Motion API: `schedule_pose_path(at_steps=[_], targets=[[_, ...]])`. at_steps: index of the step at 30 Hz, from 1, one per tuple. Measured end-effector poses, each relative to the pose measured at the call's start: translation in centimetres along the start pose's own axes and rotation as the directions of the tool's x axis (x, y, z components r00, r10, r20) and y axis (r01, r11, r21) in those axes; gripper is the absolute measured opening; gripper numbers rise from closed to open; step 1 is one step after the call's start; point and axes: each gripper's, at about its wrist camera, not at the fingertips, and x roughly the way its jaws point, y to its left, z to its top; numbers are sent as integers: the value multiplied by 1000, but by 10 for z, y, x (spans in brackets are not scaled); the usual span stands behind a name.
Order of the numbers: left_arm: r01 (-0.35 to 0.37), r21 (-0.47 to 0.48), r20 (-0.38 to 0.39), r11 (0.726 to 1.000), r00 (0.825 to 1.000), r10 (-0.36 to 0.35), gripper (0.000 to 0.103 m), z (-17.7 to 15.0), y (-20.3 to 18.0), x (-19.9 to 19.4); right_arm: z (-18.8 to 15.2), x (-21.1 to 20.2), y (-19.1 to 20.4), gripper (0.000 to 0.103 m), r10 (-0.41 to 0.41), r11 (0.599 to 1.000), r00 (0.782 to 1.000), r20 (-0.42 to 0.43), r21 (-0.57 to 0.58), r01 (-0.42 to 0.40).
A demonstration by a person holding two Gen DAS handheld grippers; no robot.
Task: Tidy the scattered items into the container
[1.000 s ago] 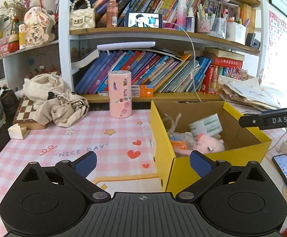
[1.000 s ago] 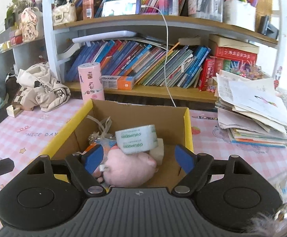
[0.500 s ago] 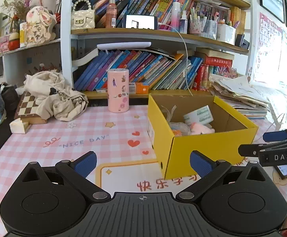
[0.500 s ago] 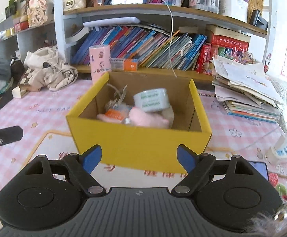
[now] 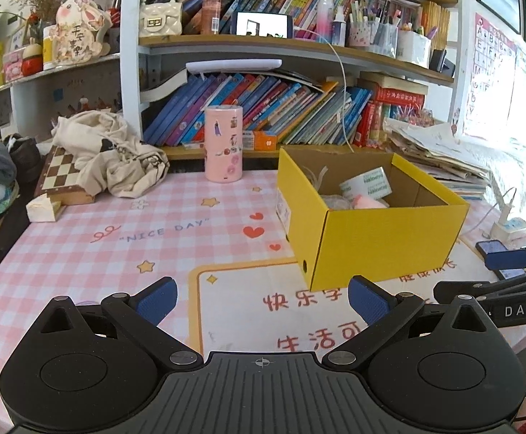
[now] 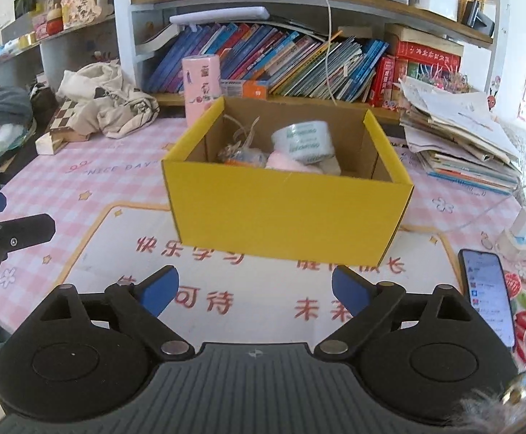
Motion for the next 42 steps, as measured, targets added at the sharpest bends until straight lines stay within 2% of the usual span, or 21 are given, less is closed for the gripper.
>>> schedule_pose_path(at_steps=[6,21,35,42], targets=[[-14,-10,-19,1000,1000,14,102,-7,7,-5,-6,0,14,99,11,999,1000,-13,-31,-12],[-30,-58,-61,998,998,26,103,-20,21,-12,-13,1,36,101,25,997,999,-45,-74,-28],[-13,-63,-69,998,998,9,103,-20,21,-10,-17,-1,39,102,2,997,998,-56,-79,-7],[-13,-59,-88,998,996,8,103,-22,18,-9,-21,-3,30,103,-25,999,998,-66,-33,23]])
